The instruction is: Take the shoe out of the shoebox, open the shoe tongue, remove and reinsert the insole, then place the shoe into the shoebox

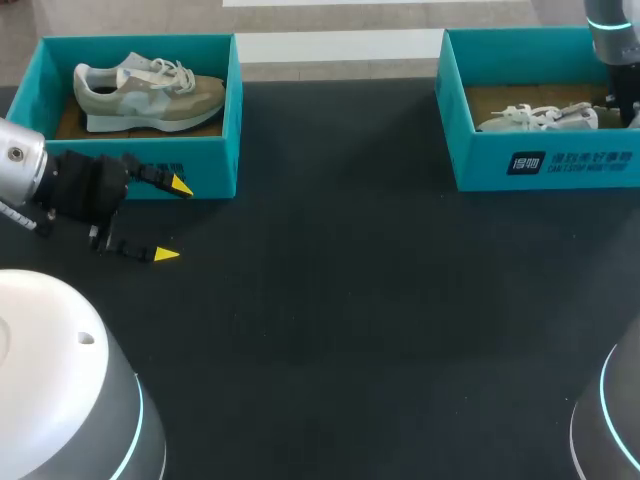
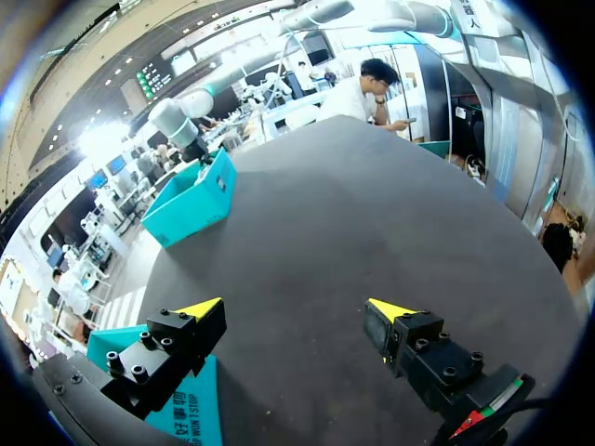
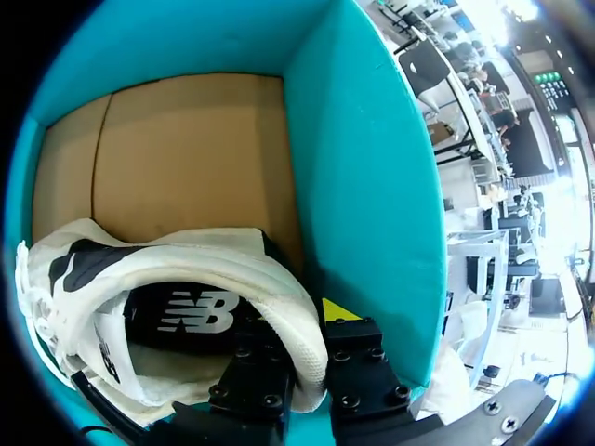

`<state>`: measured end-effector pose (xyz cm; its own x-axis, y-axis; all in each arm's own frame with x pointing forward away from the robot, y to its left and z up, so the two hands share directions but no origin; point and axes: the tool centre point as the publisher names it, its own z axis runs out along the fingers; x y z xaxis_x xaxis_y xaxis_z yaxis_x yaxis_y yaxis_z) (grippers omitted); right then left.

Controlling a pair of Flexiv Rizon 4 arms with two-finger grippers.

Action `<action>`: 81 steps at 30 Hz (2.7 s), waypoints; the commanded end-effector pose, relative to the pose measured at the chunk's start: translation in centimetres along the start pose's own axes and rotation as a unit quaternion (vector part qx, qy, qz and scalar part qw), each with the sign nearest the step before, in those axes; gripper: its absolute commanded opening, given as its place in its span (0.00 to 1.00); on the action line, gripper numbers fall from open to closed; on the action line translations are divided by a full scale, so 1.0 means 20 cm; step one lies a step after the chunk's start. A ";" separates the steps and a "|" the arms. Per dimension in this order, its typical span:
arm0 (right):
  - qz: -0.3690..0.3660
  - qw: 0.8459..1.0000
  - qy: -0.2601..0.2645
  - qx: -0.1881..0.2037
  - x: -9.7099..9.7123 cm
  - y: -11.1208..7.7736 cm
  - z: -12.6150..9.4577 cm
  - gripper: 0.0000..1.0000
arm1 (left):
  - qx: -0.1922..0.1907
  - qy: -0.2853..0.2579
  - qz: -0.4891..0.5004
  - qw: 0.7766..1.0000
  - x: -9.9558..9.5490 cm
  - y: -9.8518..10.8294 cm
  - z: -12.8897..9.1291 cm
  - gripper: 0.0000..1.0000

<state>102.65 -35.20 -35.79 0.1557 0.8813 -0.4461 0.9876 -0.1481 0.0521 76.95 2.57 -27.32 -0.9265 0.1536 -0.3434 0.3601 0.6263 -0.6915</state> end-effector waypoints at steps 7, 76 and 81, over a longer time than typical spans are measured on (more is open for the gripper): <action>0.004 1.000 0.002 -0.003 0.00 0.01 0.03 0.68 | -0.001 0.001 0.000 1.000 0.00 0.00 0.00 1.00; 0.025 0.989 0.118 -0.086 -0.04 -0.14 -0.57 1.00 | -0.261 0.316 0.581 0.703 -0.60 0.28 -0.47 1.00; 0.025 0.989 0.118 -0.086 -0.04 -0.14 -0.57 1.00 | -0.302 0.323 0.605 0.662 -0.69 0.32 -0.55 1.00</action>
<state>100.01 -30.49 -25.37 0.1833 0.9582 -0.2197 0.9648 -0.1325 0.2272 90.10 12.41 -20.59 -0.3706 0.7884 -0.4910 0.9223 0.3746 -0.0948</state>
